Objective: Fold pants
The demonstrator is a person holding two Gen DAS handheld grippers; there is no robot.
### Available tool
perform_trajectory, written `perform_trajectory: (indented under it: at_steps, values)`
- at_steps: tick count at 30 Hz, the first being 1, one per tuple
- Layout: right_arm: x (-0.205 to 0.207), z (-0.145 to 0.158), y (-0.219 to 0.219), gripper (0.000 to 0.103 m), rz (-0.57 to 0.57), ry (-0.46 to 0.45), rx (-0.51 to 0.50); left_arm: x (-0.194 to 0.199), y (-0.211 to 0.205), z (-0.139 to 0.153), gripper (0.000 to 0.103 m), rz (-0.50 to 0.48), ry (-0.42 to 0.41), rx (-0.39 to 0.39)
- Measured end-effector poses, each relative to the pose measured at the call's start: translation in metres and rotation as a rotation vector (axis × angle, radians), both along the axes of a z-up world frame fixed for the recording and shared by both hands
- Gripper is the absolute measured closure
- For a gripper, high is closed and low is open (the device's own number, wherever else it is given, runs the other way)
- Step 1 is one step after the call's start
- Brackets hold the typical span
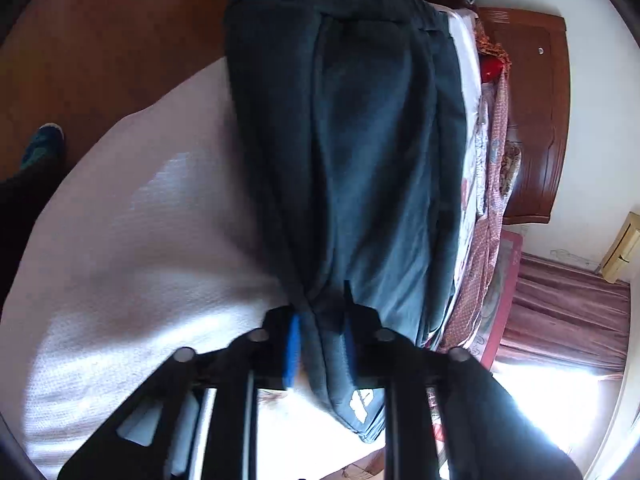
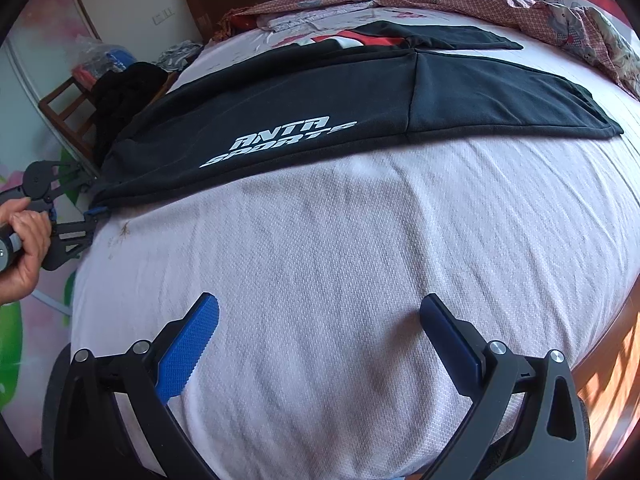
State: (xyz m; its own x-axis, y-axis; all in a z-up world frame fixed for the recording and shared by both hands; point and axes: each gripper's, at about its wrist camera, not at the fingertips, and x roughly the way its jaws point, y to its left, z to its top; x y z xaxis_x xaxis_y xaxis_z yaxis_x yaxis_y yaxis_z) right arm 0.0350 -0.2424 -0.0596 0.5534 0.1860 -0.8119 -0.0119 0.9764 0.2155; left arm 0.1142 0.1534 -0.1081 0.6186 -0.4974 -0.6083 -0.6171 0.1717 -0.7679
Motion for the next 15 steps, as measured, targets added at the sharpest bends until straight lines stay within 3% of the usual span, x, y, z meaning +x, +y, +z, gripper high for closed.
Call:
perform_trajectory:
  at_steps: [3, 9, 13, 15]
  values:
    - [-0.001, 0.001, -0.001, 0.003, 0.001, 0.001, 0.012, -0.007, 0.004, -0.004, 0.095, 0.012, -0.031, -0.042]
    - [0.002, 0.008, -0.020, 0.003, -0.048, 0.004, 0.065, -0.010, 0.003, 0.030, 0.095, -0.005, -0.146, -0.025]
    - [0.017, 0.017, -0.074, 0.003, -0.169, 0.018, 0.239, -0.008, 0.005, 0.036, 0.095, -0.004, -0.165, -0.062]
    - [0.032, 0.017, -0.109, 0.003, -0.232, 0.039, 0.379, -0.007, 0.005, 0.042, 0.095, -0.006, -0.176, -0.082]
